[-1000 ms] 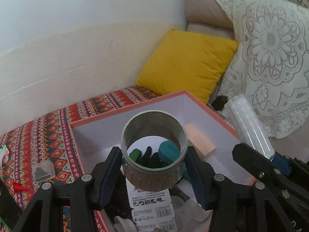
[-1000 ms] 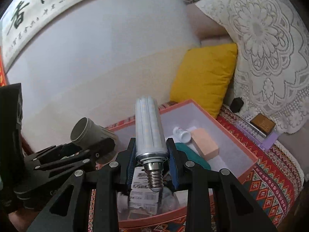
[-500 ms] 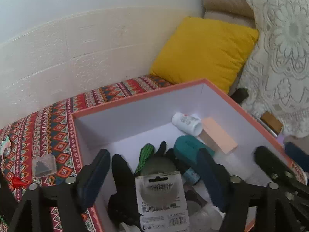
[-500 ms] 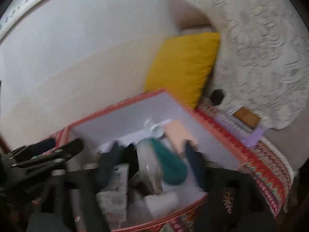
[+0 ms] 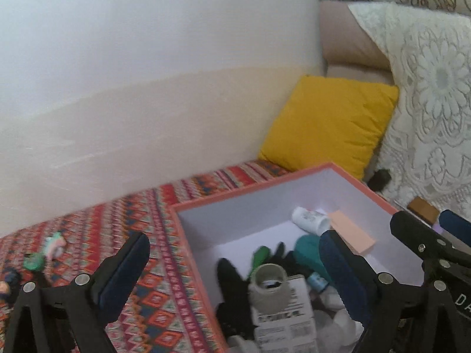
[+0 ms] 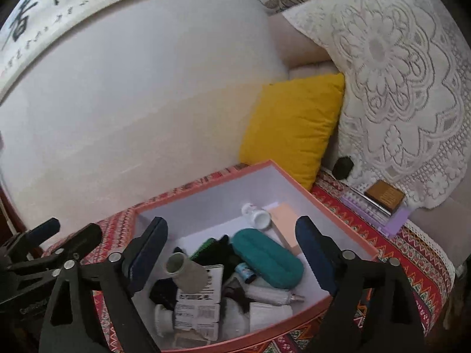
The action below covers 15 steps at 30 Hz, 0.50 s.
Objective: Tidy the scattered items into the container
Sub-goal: 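Swing both open tools back over the bead bracelet and black glove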
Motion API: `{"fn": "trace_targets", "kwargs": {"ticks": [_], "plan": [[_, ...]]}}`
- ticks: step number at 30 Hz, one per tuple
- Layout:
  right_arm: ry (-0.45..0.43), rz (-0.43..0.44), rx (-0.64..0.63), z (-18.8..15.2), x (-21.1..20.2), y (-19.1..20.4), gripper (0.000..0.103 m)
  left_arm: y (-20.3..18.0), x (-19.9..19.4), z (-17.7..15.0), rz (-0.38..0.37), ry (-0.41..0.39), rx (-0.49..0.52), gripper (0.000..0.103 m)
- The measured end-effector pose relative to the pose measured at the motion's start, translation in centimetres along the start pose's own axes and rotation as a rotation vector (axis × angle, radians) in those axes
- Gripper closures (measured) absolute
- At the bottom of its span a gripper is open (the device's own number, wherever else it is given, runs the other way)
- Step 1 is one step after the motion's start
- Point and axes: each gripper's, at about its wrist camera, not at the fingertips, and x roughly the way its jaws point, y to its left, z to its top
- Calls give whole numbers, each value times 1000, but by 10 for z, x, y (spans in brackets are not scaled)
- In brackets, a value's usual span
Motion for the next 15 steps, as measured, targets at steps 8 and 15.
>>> {"fn": "trace_targets", "kwargs": {"ticks": [8,15], "plan": [[-87,53,-87,3,-42,47,8,54,-69,1,93,-100,-40,3],[-157,162,-143,5,-83,105,4,110,-120,1,177,-156,-81,1]]}}
